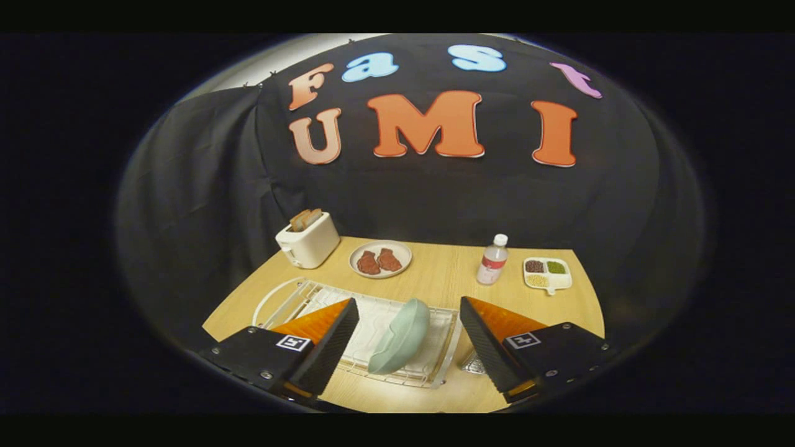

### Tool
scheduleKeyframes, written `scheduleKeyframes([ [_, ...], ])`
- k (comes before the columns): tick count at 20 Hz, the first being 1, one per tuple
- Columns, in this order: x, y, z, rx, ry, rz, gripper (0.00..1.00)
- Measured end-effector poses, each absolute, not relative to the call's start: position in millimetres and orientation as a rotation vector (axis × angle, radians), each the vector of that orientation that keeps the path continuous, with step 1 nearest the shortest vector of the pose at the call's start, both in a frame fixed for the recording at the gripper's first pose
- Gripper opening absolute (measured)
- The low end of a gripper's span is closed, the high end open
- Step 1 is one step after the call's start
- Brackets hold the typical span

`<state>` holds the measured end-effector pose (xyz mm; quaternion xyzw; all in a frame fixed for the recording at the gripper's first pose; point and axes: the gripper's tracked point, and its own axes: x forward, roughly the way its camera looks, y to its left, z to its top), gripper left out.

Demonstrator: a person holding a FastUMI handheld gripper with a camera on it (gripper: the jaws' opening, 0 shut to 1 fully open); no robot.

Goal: Take the plate from the dish rack, then take the spoon from the basket and place it into the plate.

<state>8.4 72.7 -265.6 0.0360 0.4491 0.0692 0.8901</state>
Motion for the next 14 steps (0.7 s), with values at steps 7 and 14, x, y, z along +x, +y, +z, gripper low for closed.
scheduleKeyframes([
  [7, -7.8, 86.2, -322.3, 0.112, 1.213, 0.175, 0.93],
  [14, -19.5, 88.2, -357.6, 0.061, 1.409, 0.142, 0.82],
])
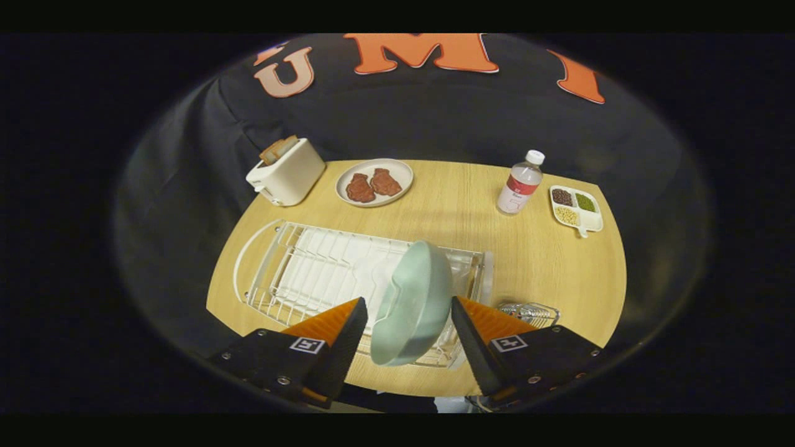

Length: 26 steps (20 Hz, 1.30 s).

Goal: Take the plate from the dish rack, then take the spoon from the basket and place it into the plate.

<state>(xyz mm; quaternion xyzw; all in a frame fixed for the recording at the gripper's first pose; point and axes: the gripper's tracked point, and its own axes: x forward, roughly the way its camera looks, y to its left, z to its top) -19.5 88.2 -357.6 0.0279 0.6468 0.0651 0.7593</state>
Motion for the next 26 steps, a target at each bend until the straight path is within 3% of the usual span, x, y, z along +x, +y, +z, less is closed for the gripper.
scheduleKeyframes([
  [5, -28.3, 91.2, -374.5, 0.004, 1.511, 0.103, 0.68],
  [10, -37.4, 90.1, -384.7, -0.027, 1.580, 0.023, 0.43],
  [16, -36.7, 86.2, -380.9, -0.050, 1.597, -0.059, 0.32],
  [26, -26.7, 69.6, -332.8, 0.002, 1.472, -0.129, 0.22],
])
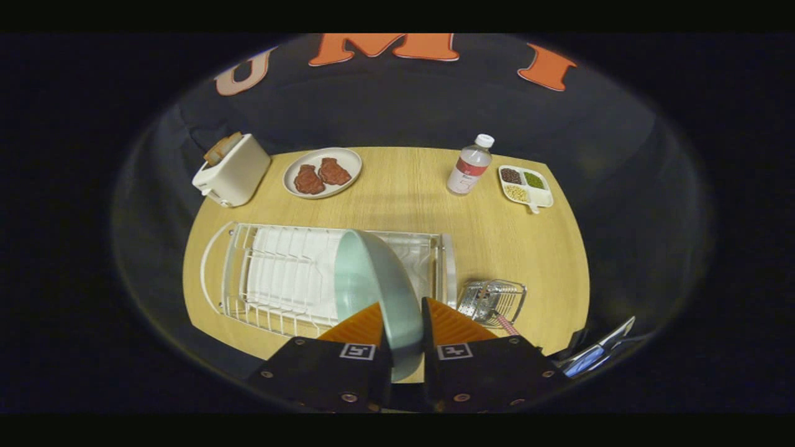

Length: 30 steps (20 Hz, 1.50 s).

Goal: Take the plate from the dish rack, then take the spoon from the basket and place it into the plate.

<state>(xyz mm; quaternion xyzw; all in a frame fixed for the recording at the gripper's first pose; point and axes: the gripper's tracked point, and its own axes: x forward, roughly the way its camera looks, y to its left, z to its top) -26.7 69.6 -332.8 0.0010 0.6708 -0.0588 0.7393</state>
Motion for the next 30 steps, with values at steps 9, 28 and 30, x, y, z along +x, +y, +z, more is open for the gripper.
scheduleKeyframes([
  [9, -66.6, 41.2, -282.9, 0.087, 1.386, -0.179, 0.22],
  [28, -213.4, 33.5, -311.9, 0.405, 1.449, -0.130, 0.22],
  [30, -220.7, 36.2, -318.8, 0.446, 1.449, -0.115, 0.22],
])
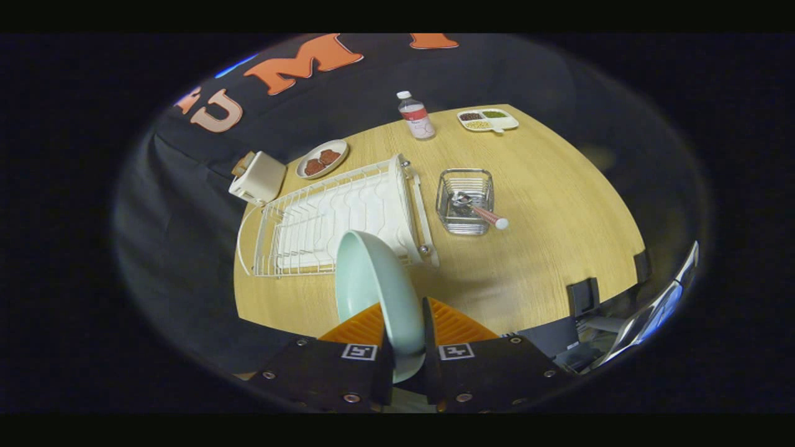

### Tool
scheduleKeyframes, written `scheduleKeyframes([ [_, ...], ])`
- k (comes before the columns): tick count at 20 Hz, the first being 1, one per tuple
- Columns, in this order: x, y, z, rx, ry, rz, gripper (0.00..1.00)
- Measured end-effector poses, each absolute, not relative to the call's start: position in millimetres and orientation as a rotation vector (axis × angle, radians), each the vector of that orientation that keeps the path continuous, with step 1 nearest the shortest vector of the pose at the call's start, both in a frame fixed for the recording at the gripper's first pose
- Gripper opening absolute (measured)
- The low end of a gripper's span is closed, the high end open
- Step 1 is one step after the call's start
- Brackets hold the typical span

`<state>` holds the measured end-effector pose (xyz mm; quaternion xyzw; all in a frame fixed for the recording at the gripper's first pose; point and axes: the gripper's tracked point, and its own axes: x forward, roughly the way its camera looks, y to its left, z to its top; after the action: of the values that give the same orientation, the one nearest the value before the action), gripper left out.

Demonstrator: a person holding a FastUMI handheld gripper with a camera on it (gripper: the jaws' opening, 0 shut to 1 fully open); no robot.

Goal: Take the plate from the dish rack, then take the spoon from the basket and place it into the plate.

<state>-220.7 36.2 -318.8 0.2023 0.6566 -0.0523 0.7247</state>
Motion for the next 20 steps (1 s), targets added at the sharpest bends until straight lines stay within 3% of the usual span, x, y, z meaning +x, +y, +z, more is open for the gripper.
scheduleKeyframes([
  [20, -271.0, 76.9, -413.9, 0.647, 1.497, -0.003, 0.22],
])
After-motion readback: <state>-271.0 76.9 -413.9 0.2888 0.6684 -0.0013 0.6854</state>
